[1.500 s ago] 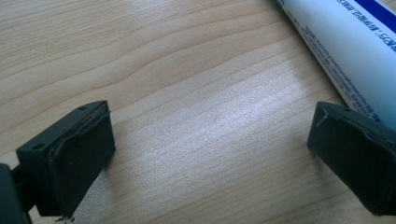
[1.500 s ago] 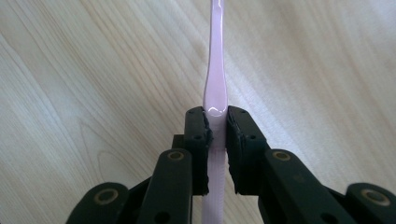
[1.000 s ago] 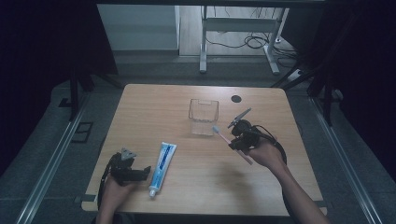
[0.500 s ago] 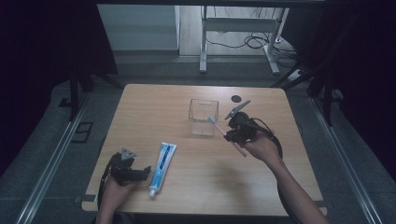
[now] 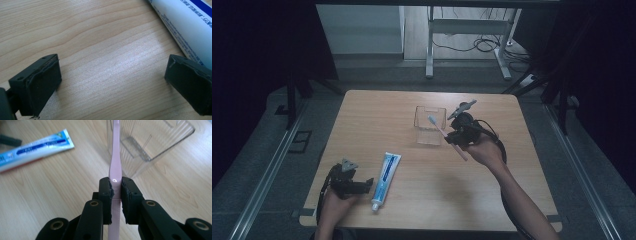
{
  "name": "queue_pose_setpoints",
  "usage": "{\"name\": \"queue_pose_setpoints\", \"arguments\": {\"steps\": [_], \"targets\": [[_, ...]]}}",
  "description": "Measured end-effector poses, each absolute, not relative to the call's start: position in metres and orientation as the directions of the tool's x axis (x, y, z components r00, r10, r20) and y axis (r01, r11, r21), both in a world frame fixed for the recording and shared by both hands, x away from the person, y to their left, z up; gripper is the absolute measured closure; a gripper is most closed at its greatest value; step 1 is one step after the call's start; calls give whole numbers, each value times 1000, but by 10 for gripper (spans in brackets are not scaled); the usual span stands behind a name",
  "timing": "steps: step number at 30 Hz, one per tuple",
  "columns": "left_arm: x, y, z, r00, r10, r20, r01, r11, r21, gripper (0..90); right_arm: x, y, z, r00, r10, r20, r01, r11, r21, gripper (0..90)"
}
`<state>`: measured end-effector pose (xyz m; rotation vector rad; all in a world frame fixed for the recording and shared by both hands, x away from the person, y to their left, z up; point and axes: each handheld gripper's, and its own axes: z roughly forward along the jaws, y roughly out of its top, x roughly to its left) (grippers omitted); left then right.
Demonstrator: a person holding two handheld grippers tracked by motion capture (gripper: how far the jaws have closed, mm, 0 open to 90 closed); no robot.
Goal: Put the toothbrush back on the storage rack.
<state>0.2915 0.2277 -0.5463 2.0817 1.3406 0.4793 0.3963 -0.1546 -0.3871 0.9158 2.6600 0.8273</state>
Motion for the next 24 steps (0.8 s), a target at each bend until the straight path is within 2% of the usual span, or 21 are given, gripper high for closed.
{"name": "queue_pose_setpoints", "arguments": {"steps": [24], "targets": [[292, 227, -546, 418, 908, -28, 687, -296, 664, 7, 426, -141, -377, -746, 666, -12, 492, 563, 664, 782]]}}
